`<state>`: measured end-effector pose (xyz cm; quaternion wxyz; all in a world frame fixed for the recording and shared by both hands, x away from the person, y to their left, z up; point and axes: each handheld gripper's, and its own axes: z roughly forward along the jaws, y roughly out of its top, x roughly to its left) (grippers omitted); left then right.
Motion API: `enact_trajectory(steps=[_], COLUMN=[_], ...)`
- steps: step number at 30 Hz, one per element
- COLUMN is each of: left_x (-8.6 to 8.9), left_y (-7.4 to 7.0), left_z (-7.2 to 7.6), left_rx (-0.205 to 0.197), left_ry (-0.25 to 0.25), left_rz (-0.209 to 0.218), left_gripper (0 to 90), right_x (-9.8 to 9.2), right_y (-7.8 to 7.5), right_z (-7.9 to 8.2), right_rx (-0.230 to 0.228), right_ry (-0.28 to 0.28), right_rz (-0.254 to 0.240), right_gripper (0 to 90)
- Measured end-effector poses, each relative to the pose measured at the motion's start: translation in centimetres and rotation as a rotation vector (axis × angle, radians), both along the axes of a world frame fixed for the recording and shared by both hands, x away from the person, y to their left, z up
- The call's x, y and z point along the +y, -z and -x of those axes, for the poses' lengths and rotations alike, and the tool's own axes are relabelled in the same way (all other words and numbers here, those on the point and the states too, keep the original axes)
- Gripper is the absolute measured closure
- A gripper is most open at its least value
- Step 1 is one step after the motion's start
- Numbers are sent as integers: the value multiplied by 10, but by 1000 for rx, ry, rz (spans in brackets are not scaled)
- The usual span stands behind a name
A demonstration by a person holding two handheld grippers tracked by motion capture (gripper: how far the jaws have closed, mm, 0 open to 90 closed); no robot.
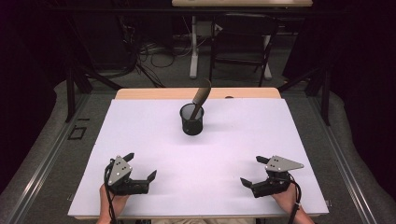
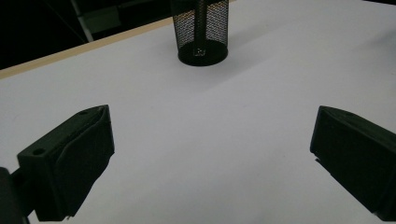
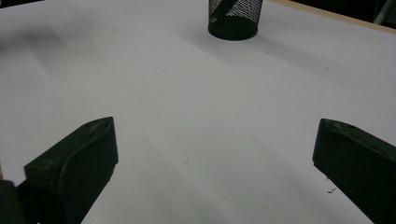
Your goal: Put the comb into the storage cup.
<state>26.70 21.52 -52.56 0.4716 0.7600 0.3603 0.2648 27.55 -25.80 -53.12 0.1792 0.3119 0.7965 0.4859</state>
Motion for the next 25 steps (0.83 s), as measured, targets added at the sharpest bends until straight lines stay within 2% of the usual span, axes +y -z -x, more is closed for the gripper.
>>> enact_trajectory(steps=[4, 17, 19, 21, 25], left_x=[0, 2, 2, 1, 0], left_y=[1, 3, 2, 4, 7], left_z=[1, -2, -1, -2, -3], left_rx=[-14, -16, -21, -2, 23], left_ry=[3, 7, 5, 10, 29], left_rz=[-6, -2, -19, -4, -16], left_gripper=[0, 0, 0, 0, 0], right_x=[0, 0, 0, -1, -1], right_y=[1, 1, 2, 2, 2], right_z=[0, 0, -1, -1, -1], right_rx=[-2, 3, 3, 3, 8], right_ry=[4, 4, 4, 6, 5], right_rz=[-3, -3, 1, 0, 4], right_gripper=[0, 0, 0, 0, 0])
